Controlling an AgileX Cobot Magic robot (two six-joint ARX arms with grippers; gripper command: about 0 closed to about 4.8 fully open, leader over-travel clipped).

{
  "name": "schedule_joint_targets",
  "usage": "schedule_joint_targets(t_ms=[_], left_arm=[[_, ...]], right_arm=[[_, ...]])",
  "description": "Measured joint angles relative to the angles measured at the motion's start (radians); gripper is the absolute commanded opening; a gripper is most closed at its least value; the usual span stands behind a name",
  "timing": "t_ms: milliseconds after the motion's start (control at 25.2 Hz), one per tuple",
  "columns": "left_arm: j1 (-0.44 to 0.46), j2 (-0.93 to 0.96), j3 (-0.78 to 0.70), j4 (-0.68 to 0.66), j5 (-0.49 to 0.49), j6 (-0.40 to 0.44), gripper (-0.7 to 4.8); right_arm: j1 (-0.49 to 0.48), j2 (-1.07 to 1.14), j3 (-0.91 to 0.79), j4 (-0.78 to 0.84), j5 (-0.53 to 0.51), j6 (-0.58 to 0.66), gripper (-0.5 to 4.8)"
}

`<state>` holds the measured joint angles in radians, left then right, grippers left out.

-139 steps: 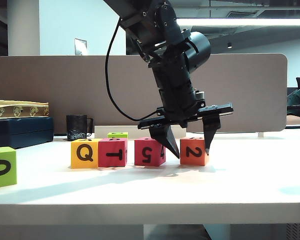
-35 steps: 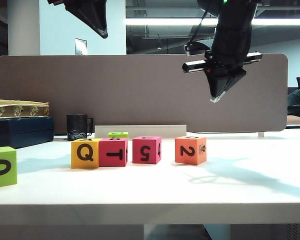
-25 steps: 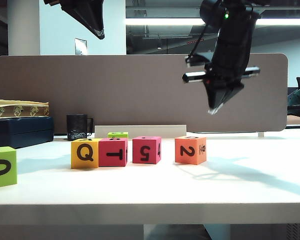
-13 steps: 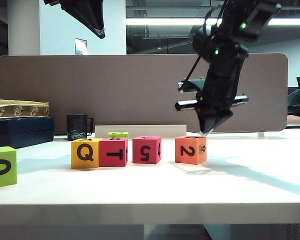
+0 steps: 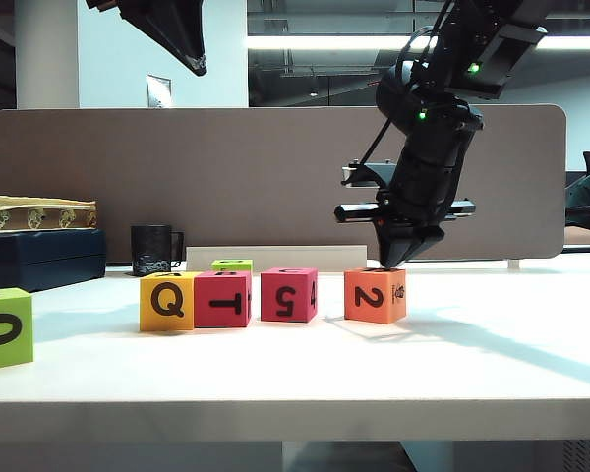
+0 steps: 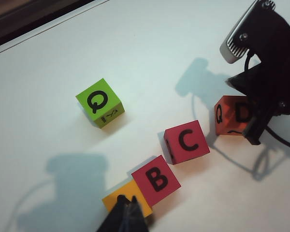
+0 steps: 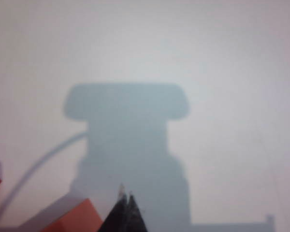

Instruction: Select the appropriate blocks from the scattered letter blocks on the table and arrange them in a row to spell out "ABCD".

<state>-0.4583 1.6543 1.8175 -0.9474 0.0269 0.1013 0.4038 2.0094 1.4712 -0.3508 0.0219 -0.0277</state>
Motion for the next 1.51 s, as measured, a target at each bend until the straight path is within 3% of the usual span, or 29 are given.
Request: schedule_joint_targets(t_ms=[555, 1506], left_arm=[[0.0, 0.0, 0.0, 0.0, -0.001, 0.018, -0.06], [0.0, 0.0, 0.0, 0.038, -0.001, 0.018, -0.06]], right_arm=[[0.005, 0.0, 0.0, -0.04, -0.172, 0.0, -0.02], [0.054, 0.0, 0.061, 0.077, -0.208, 0.002, -0.02]])
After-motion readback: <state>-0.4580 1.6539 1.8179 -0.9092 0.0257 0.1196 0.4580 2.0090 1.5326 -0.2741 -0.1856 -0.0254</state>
